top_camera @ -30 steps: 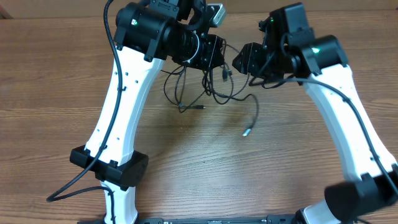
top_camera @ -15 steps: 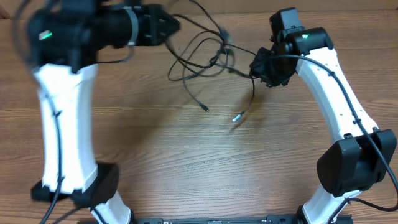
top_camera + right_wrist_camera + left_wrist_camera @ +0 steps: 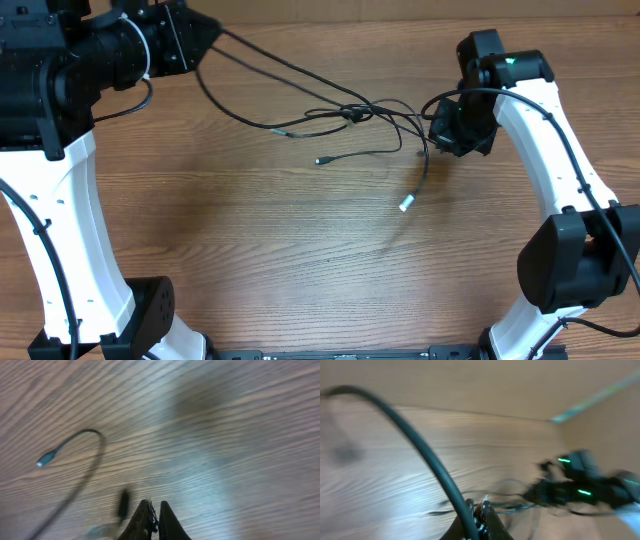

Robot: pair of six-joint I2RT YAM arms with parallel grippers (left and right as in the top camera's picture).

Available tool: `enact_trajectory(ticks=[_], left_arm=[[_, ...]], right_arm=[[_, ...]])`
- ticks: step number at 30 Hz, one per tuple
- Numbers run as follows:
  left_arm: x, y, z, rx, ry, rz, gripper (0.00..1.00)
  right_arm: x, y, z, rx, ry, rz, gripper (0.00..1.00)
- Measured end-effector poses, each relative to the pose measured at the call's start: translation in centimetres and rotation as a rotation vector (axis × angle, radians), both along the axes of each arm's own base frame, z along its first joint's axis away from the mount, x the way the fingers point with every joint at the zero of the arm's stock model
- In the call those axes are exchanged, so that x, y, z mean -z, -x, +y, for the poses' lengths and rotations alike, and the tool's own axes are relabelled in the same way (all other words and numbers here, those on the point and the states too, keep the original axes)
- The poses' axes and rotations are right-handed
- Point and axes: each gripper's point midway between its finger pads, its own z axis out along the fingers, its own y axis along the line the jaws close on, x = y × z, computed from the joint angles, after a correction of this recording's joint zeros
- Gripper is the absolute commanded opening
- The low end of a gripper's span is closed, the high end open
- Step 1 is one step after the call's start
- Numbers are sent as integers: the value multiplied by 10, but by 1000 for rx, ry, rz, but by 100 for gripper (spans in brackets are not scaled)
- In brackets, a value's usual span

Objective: Untangle cables

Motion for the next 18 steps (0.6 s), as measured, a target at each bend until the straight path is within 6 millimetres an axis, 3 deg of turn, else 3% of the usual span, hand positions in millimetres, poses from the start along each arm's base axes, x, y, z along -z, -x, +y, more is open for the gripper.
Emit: enact_trajectory(ticks=[4,7,10,12,18], left_arm=[[22,0,32,-164,-119,82,4],[32,-1,63,-308,-206,119,4],[36,1,76,-366,-240,140,4],[38,2,78,-376,-247,147,4],[42,0,54,-299,-232,155,4]], right_arm=[[1,3,-17,20,24,16,5],[3,4,-43,60,65,25,5],[4,4,-54,53,66,28,5],[3,4,-50,-1,35,23,5],[-1,7,-8,-198,-108,-2,9]])
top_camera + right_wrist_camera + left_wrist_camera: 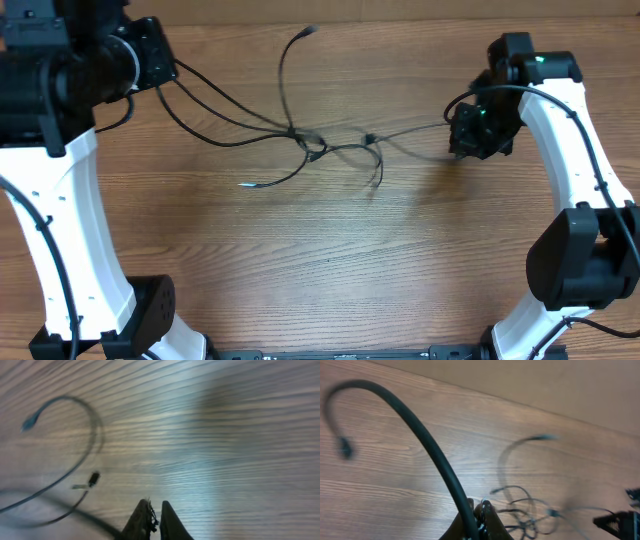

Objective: Untangle cables

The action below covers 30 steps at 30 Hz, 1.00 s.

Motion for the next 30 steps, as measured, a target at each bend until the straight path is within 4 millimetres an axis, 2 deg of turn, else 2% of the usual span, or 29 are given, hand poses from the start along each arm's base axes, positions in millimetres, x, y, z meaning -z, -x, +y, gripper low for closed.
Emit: enact_trajectory(ticks=[4,10,13,14,17,21,22,23,26,30], left_arm=[[3,-4,-9,27,7,6,4],[2,-7,3,-9,-2,-5,4],[2,-7,12,-33,-5,-3,4],[2,-7,13,-34,-1,-2,4],[3,-5,4,2,34,7,4],[1,0,-22,89,95,15,4],[1,1,-29,114,109,17,5],[0,2,-34,129,116,18,5],[-1,6,-49,168,151,24,5],[-4,6,-55,163,199,28,7]], right_arm=[[1,2,8,-27,14,2,9],[7,4,-30,147,189,35,9],[9,2,-39,171,201,33,20],[9,2,-36,143,186,29,27],[8,2,-17,27,90,13,45],[-2,6,27,-158,-125,-22,68],[-8,8,43,-227,-207,-45,75],[-13,9,54,-279,-263,-67,78],[-30,11,88,-439,-424,-157,81],[-53,13,132,-615,-563,-289,81]])
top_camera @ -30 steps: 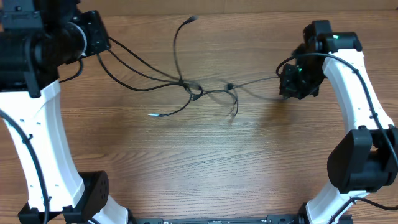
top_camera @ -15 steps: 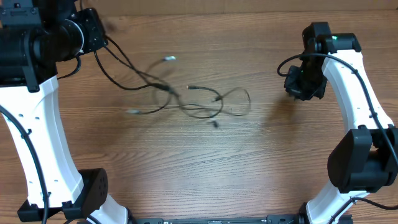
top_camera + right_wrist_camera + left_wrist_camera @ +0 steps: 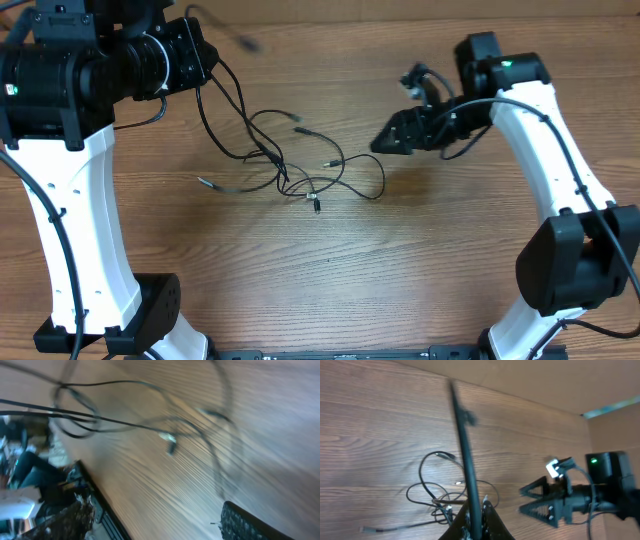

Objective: Untangle cables

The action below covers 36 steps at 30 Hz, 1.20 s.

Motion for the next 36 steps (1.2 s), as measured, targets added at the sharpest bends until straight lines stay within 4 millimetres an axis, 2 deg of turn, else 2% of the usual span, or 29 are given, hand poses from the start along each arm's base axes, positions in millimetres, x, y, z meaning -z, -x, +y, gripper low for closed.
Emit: enact_trajectory(ticks=[6,8,13,16,21,26,29,33,36], left_arm=[[-5,2,-10,23,65,6,7],[-6,3,-13,32,82,10,7],[-7,6,-18,50,112,18,9],[-7,7,-21,57,119,24,11],[-7,8,-24,68,125,26,13],[-8,9,-25,73,128,26,14],[-8,9,-25,74,126,26,19],[7,17,-15,39,69,88,25],[18,18,-10,46,18,115,34]], right_arm=[[-12,12,56,-171,-89,-123,80],[-17,19,80,-229,-118,-166,80],[-29,17,113,-258,-179,-233,78],[-42,12,126,-261,-245,-272,75],[-48,10,132,-263,-267,-291,67],[-29,23,134,-258,-157,-236,64],[-20,25,133,-250,-112,-228,64],[3,21,114,-155,15,-145,64],[17,3,83,1,131,-79,64]])
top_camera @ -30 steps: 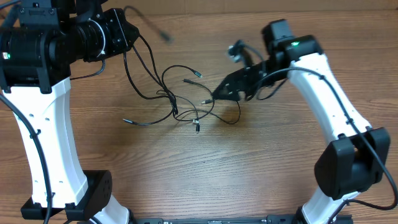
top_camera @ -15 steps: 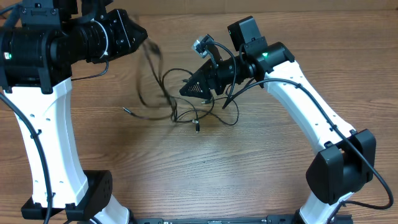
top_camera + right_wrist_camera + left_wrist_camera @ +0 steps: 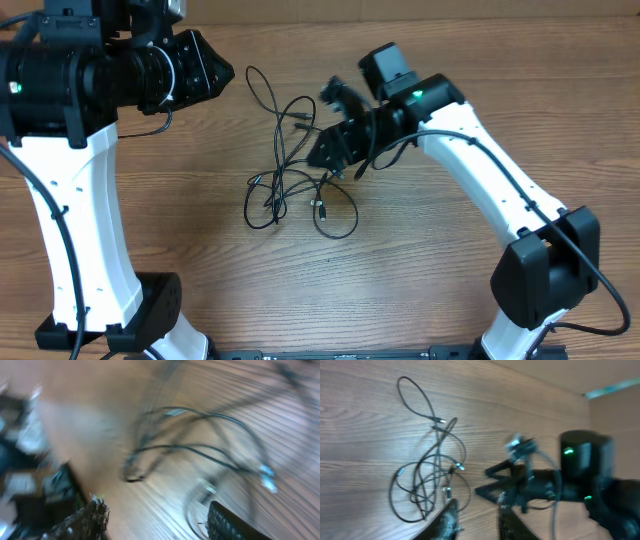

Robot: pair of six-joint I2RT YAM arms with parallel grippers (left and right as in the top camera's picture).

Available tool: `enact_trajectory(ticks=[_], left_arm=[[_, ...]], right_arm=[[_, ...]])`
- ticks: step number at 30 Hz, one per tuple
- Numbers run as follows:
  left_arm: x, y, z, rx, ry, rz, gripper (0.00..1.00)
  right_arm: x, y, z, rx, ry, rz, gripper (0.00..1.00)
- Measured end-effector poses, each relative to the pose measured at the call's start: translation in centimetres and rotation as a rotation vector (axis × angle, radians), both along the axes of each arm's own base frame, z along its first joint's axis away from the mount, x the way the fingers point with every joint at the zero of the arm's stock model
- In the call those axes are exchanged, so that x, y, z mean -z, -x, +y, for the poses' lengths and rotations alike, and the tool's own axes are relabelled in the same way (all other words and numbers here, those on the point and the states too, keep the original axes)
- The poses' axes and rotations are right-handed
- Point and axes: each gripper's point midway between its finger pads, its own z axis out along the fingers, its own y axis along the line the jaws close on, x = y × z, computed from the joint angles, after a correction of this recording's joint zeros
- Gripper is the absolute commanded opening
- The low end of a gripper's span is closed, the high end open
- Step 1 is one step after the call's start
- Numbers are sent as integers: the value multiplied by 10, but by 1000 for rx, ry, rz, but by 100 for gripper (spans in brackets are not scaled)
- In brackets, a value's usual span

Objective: Untangle cables

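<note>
A bundle of thin black cables (image 3: pixel 290 165) lies in loose, overlapping loops on the wooden table, with small plugs at the ends. The left wrist view shows the cables (image 3: pixel 427 475) ahead of and below my left gripper (image 3: pixel 477 506), which is open and empty. In the overhead view the left gripper (image 3: pixel 222 75) hangs to the upper left of the bundle. My right gripper (image 3: pixel 322 125) is open right over the bundle's right side. The right wrist view is blurred, with cables (image 3: pixel 200 460) in front of the wide-open right gripper (image 3: pixel 156 507).
The wooden table (image 3: pixel 200 280) ends at a far edge along the top of the overhead view. Both white arm columns stand at the left and right sides, and their bases are at the front edge.
My left gripper has opened and no longer holds a cable. The right gripper, still open, has moved left to the bundle. The cables now lie in a tighter heap.
At first both grippers were shut on cables stretched across the table. They then stood farther apart with the cables drawn taut. Later the right gripper was open and the cables slack, the left still holding one. Now both are open and the bundle lies free.
</note>
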Motion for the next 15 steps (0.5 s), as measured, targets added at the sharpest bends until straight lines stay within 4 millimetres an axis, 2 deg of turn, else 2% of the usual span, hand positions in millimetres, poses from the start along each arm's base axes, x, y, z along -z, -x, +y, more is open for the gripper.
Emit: enact_trajectory(ticks=[3,7,9,10,13,15], left_arm=[[17,-4,-7,57,-43,29,40],[65,-5,-27,161,-131,147,41],[85,-6,-32,179,-166,199,41],[105,-7,-35,189,-203,245,41],[140,-3,-32,174,-269,343,40],[163,-3,-27,144,-313,393,29]], right_arm=[[7,-17,-35,148,59,53,64],[16,-34,-97,342,115,135,64],[17,-37,-116,395,125,161,67],[18,-38,-124,419,131,174,68],[21,-37,-144,462,148,201,68],[22,-35,-149,473,156,215,71]])
